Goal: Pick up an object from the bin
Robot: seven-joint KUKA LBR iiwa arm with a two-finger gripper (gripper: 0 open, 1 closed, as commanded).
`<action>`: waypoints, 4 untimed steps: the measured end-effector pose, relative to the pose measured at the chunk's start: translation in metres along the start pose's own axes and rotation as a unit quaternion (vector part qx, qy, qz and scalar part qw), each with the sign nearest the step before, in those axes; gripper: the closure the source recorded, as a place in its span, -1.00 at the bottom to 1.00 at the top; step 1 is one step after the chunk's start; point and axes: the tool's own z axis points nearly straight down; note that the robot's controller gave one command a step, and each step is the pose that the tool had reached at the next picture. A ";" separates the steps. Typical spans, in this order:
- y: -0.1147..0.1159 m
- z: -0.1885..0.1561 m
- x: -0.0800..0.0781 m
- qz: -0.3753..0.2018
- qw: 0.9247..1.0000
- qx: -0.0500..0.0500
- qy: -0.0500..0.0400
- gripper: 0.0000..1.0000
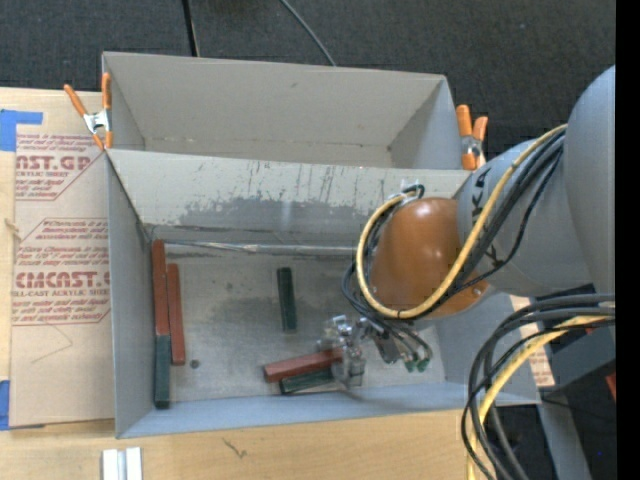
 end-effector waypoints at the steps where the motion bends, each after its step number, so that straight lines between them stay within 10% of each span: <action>1: 0.000 0.000 0.000 0.000 1.000 0.000 0.000 1.00; 3: 0.005 -0.052 -0.004 -0.178 0.984 0.000 0.002 1.00; 4: -0.073 -0.185 -0.034 -0.370 0.929 0.000 0.000 1.00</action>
Offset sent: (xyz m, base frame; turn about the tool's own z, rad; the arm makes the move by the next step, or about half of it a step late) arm 0.0182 -0.0209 0.0248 -0.5335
